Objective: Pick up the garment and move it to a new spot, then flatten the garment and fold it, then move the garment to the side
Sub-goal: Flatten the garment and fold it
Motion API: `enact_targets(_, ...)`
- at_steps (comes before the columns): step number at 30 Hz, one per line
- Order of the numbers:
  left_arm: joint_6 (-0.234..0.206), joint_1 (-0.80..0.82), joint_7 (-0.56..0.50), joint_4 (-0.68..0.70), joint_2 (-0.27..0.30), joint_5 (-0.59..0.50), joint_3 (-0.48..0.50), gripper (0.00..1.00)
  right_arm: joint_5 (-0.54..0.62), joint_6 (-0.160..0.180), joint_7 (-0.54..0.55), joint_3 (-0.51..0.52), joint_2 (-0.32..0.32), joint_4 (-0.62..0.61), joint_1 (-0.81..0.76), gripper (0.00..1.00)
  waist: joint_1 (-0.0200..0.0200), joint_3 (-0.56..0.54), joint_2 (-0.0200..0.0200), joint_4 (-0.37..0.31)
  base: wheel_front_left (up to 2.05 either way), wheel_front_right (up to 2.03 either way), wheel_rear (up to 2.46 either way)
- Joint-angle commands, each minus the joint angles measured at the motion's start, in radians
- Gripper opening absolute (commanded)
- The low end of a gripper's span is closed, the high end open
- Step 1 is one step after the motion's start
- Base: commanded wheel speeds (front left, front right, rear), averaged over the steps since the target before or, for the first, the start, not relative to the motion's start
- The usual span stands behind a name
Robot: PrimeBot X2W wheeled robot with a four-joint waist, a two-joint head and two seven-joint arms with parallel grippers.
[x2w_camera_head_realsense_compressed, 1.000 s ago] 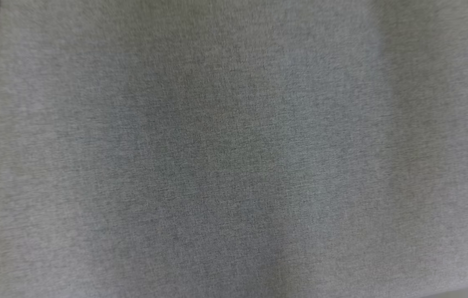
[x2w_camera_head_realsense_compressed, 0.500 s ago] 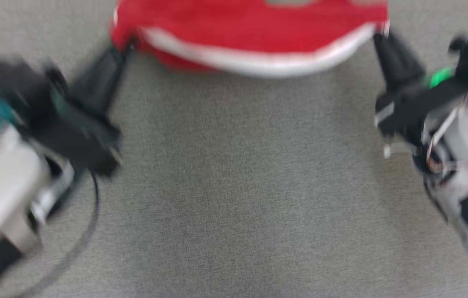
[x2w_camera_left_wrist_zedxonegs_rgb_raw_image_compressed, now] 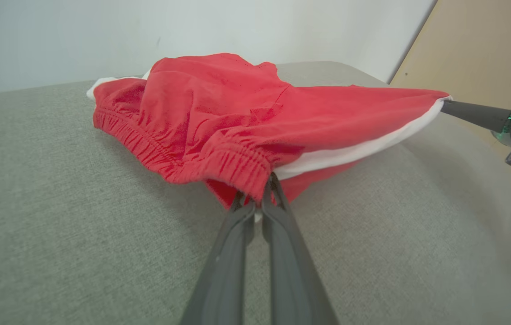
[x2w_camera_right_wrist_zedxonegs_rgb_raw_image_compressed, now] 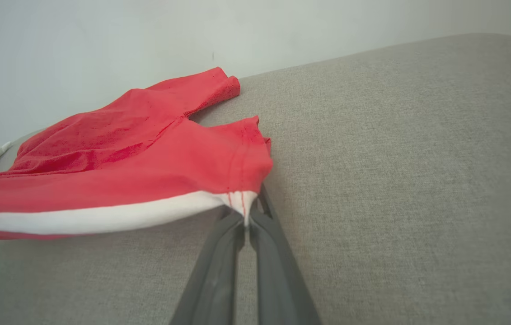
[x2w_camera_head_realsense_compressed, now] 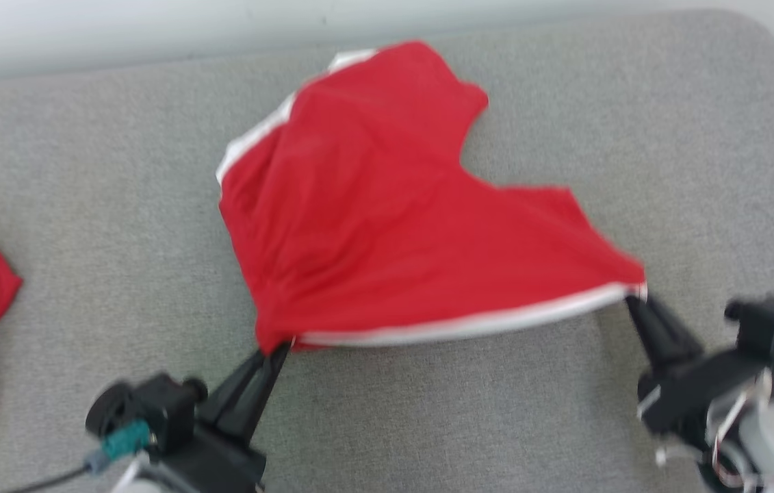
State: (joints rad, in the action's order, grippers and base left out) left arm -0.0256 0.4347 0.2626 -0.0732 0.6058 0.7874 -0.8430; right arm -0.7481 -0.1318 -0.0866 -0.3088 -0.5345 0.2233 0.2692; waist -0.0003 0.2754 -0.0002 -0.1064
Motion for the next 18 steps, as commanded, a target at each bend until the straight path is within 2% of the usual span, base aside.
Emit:
enact_targets(1, 0.005, -0.041, 0.003, -0.012, -0.014, -0.016, 0.015, 0.00, 0.009, 0.002, 0.011, 0.016, 0.018, -0.017, -0.053, 0.00, 0.0003, -0.039, 0.0002, 0.009, 0.00, 0.00, 0.00)
enact_targets(6, 0.036, -0.160, 0.003, -0.049, -0.047, -0.063, 0.068, 0.00, 0.048, 0.002, 0.058, 0.089, 0.062, -0.095, -0.228, 0.00, 0.0003, -0.084, 0.0002, 0.018, 0.00, 0.00, 0.00)
enact_targets(13, 0.043, -0.288, 0.003, -0.070, -0.039, -0.136, 0.133, 0.00, 0.092, 0.002, 0.149, 0.164, 0.161, -0.224, -0.471, 0.00, 0.0003, -0.143, 0.0002, 0.045, 0.00, 0.00, 0.00)
enact_targets(18, 0.053, -0.335, 0.003, -0.057, -0.031, -0.157, 0.150, 0.00, 0.110, 0.002, 0.189, 0.225, 0.220, -0.282, -0.568, 0.00, 0.0003, -0.155, 0.0002, 0.060, 0.00, 0.00, 0.00)
